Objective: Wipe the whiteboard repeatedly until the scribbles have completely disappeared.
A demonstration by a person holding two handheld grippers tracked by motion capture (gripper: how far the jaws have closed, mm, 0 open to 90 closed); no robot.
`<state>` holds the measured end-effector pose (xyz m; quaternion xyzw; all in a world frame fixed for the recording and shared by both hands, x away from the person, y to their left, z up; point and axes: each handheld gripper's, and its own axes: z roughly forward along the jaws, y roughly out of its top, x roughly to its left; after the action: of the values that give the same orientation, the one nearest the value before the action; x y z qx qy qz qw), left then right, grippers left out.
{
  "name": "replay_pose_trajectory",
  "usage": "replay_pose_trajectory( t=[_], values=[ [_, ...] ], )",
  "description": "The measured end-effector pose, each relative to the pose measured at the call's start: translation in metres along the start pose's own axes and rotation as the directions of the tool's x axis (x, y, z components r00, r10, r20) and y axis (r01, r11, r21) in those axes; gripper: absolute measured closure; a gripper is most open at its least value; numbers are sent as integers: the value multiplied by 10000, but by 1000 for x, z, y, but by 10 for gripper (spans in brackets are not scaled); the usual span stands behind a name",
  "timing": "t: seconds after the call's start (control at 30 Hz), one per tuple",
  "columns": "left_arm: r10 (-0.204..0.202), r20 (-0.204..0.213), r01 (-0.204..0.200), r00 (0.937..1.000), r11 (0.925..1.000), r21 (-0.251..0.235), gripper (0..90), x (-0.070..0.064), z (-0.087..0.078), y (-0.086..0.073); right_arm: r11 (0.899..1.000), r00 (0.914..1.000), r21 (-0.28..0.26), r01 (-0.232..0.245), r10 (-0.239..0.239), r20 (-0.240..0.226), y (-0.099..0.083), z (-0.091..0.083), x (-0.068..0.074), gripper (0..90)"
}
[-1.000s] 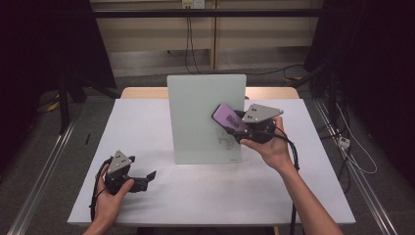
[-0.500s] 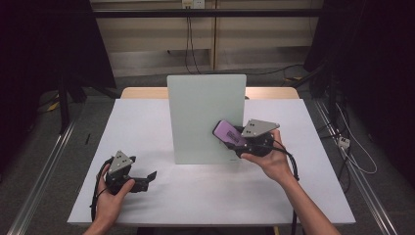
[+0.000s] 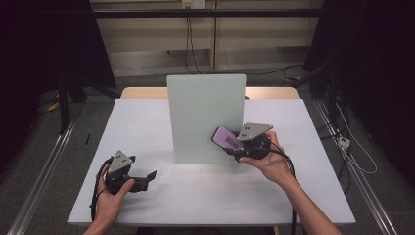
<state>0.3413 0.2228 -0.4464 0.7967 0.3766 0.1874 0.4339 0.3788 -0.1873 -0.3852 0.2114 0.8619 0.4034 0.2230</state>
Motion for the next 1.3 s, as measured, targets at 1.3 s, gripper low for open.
replay_pose_trajectory(
  t=[1.3],
  values=[
    [-8, -2, 8, 10000, 9999, -114, 50, -1, -2, 0, 9973, 9946, 18, 730, -727, -740, 19, 47, 32, 422]
  ],
)
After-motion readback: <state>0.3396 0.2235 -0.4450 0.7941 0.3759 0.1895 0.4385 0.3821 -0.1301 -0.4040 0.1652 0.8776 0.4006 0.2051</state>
